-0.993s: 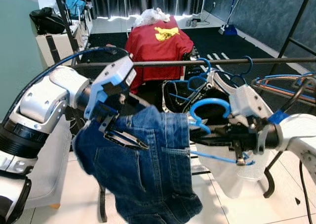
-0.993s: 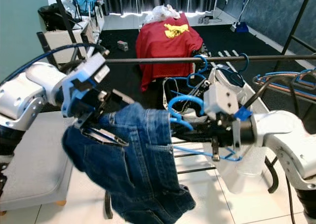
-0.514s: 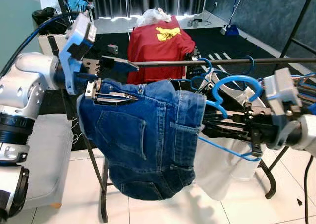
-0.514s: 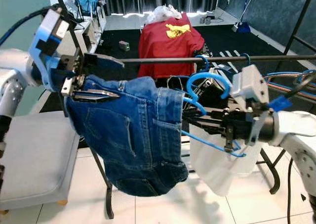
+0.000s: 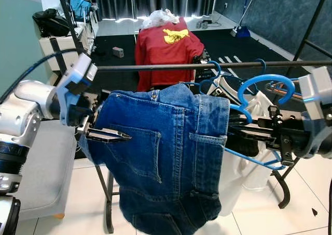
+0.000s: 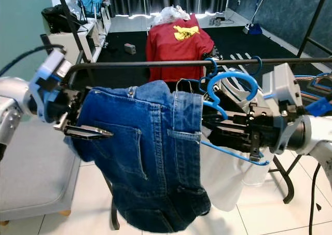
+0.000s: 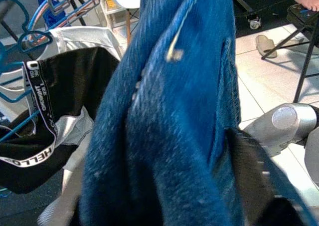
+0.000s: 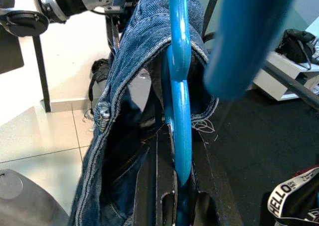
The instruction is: Hang hanger
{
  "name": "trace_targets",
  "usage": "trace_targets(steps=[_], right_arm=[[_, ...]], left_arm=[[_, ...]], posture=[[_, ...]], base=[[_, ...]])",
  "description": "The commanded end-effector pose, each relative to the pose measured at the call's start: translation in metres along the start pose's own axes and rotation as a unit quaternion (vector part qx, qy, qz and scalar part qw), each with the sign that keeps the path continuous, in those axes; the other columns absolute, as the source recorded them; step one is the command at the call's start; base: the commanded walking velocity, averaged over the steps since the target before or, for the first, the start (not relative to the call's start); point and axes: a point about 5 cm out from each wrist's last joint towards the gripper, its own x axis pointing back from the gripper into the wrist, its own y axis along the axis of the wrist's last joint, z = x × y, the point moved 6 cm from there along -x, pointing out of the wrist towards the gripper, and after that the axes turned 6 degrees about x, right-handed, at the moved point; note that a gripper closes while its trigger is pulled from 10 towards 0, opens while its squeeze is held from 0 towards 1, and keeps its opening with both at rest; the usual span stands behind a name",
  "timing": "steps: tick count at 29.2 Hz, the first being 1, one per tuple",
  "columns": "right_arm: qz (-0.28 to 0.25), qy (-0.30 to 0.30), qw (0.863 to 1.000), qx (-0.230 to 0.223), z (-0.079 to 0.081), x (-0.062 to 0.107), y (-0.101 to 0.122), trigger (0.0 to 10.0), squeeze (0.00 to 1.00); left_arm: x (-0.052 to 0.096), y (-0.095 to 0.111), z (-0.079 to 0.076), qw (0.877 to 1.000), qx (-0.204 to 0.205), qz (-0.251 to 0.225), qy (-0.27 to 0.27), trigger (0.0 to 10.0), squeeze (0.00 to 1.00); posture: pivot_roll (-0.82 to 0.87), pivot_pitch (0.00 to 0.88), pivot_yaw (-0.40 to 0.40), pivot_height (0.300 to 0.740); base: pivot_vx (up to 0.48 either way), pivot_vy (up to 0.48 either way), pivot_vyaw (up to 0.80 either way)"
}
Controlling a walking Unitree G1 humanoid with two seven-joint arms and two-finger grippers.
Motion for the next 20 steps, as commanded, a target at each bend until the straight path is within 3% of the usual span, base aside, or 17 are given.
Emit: trace_targets(steps=[1, 6, 11, 12, 13, 15, 18, 19, 20], right_arm=[[-0.026, -0.01, 0.999, 0.022, -0.001, 0.005, 0.017, 0.0, 0.0], [-0.031, -0.015, 0.999, 0.023, -0.002, 0.007, 0.02, 0.0, 0.0], [-0.027, -0.036, 0.999, 0.025, -0.006, 0.016, 0.021, 0.0, 0.0], [0.0, -0.063, 0.998, 0.008, -0.007, 0.034, 0.01, 0.0, 0.0], [0.0, -0.063, 0.998, 0.008, -0.007, 0.034, 0.01, 0.0, 0.0], [0.03, -0.082, 0.996, -0.014, -0.004, 0.047, -0.005, 0.0, 0.0], [0.039, -0.087, 0.995, -0.021, -0.002, 0.05, -0.01, 0.0, 0.0], [0.081, -0.108, 0.989, -0.054, 0.0, 0.061, -0.036, 0.0, 0.0], [0.081, -0.108, 0.989, -0.054, 0.0, 0.061, -0.036, 0.0, 0.0]], left_arm=[[0.004, -0.011, -0.004, 0.999, 0.011, 0.03, -0.003, 0.0, 0.0], [0.003, -0.015, -0.003, 0.999, 0.016, 0.033, 0.003, 0.0, 0.0], [0.007, -0.036, 0.007, 0.996, 0.022, 0.068, 0.054, 0.0, 0.0], [0.023, -0.057, 0.019, 0.987, 0.037, 0.094, 0.122, 0.0, 0.0], [0.023, -0.057, 0.019, 0.987, 0.037, 0.094, 0.122, 0.0, 0.0], [0.034, -0.068, 0.024, 0.979, 0.056, 0.092, 0.171, 0.0, 0.0], [0.037, -0.071, 0.025, 0.977, 0.061, 0.089, 0.182, 0.0, 0.0], [0.041, -0.076, 0.026, 0.973, 0.075, 0.072, 0.208, 0.0, 0.0], [0.041, -0.076, 0.026, 0.973, 0.075, 0.072, 0.208, 0.0, 0.0]], posture=[[0.11, 0.0, 0.04, 0.74], [0.11, 0.0, 0.043, 0.74], [0.12, 0.0, 0.039, 0.74], [0.12, 0.0, 0.04, 0.74], [0.12, 0.0, 0.04, 0.74], [0.12, 0.0, 0.037, 0.74], [0.12, 0.0, 0.037, 0.74], [0.11, 0.0, 0.031, 0.74], [0.11, 0.0, 0.031, 0.74]], base=[[0.0, 0.0, 0.0], [0.0, 0.0, 0.0], [0.0, 0.0, 0.0], [0.0, 0.0, 0.0], [0.0, 0.0, 0.0], [0.0, 0.0, 0.0], [0.0, 0.0, 0.0], [0.0, 0.0, 0.0], [0.0, 0.0, 0.0]])
